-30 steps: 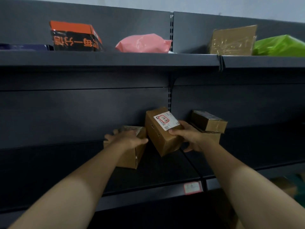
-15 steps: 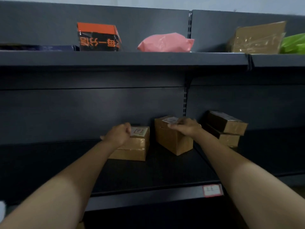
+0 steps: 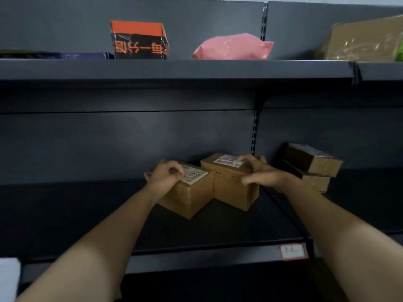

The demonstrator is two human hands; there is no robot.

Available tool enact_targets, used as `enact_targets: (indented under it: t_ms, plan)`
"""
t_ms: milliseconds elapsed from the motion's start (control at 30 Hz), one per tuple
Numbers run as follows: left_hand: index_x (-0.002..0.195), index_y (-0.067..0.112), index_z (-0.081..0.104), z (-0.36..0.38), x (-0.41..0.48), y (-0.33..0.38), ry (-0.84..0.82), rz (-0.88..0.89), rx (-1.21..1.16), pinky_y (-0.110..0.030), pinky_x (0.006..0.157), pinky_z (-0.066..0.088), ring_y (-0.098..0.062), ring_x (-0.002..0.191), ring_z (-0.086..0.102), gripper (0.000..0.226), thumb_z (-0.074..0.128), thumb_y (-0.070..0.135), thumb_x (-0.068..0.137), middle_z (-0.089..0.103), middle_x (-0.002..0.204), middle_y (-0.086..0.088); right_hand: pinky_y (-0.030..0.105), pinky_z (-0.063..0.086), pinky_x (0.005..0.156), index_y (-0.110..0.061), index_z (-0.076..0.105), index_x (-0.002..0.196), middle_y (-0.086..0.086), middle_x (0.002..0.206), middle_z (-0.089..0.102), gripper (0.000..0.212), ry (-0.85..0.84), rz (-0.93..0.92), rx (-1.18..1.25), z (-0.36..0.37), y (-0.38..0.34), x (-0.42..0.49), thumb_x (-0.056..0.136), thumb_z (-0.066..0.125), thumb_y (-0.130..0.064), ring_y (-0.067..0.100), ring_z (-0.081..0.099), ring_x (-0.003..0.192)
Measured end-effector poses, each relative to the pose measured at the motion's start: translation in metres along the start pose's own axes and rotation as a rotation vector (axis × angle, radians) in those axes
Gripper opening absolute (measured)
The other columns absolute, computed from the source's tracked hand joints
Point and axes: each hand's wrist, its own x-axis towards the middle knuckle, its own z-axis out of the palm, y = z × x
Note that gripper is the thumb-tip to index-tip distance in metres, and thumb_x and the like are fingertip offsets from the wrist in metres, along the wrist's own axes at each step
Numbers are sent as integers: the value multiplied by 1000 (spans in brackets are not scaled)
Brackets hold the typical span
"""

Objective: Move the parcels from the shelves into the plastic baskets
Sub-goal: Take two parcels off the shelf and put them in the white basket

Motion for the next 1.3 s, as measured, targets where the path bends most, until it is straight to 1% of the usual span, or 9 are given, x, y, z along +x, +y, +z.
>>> enact_targets:
  t_ms: [33, 133, 233, 367, 500, 733, 900, 1100, 1300]
  plan:
    - [97, 36, 61, 5, -3, -2, 72, -65, -26, -48, 112, 22, -25, 120, 43, 16, 64, 27, 84, 40, 122, 5, 32, 36, 93, -41, 32, 136, 4, 130, 22, 70, -5, -11, 5, 0, 1, 0, 80, 68, -20, 28, 35, 118]
    - [146, 29, 21, 22, -8, -3, 222, -360, -171, -51, 115, 21, -32, 138, 20, 86, 69, 47, 78, 10, 151, -10, 36, 38, 101, -39, 33, 140, 6, 134, 22, 72, 91, -12, 18, 11, -2, 5, 79, 70, -28, 32, 35, 125]
    - [149, 25, -17, 30, -11, 3, 259, -541, -309, -53, 116, 18, -32, 145, 4, 125, 72, 61, 69, -6, 158, -11, 33, 35, 102, -33, 33, 143, 9, 136, 21, 75, 236, -33, 15, 32, -9, 6, 78, 71, -32, 34, 35, 126]
    - [150, 32, 8, 41, -14, -14, 288, -729, -786, -51, 107, 35, -29, 135, 37, 155, 79, 76, 19, 28, 154, -7, 28, 36, 98, -30, 31, 146, 7, 139, 20, 79, 292, -67, 54, 40, -9, -8, 79, 72, -30, 30, 37, 126]
    - [146, 45, 13, 53, -32, -5, 130, -563, -882, -54, 106, 35, -32, 130, 39, 119, 70, 68, 44, 30, 151, -4, 29, 35, 101, -29, 31, 146, 6, 139, 20, 82, 317, -80, 64, 36, -4, -35, 77, 75, -28, 29, 35, 128]
    - [142, 56, 15, 66, -71, 49, 10, -282, -1033, -49, 102, 42, -23, 123, 47, 112, 74, 61, 46, 33, 148, 4, 38, 40, 105, -28, 34, 143, 4, 139, 21, 76, 596, -37, 114, 17, 10, -124, 78, 73, -28, 29, 34, 128]
    - [138, 56, 27, 121, -125, 110, -239, -124, -1135, -51, 98, 47, -23, 121, 52, 100, 74, 53, 50, 38, 146, 1, 33, 41, 99, -25, 45, 137, 2, 129, 31, 75, 943, 36, 39, -12, 44, -224, 72, 71, -50, 20, 41, 117]
    - [144, 41, 29, 217, -228, 202, -625, 130, -1083, -45, 110, 37, -19, 132, 43, 99, 75, 42, 56, 37, 149, 1, 24, 36, 93, -19, 48, 136, 9, 130, 38, 65, 1269, 364, 29, -43, 134, -360, 81, 68, -48, 20, 47, 114]
    - [145, 48, 14, 350, -306, 232, -1027, 18, -828, -45, 105, 42, -21, 126, 47, 106, 74, 34, 59, 33, 150, 2, 42, 42, 103, -22, 41, 142, 7, 134, 33, 73, 1197, 781, 93, -40, 252, -445, 81, 66, -52, 30, 48, 119]
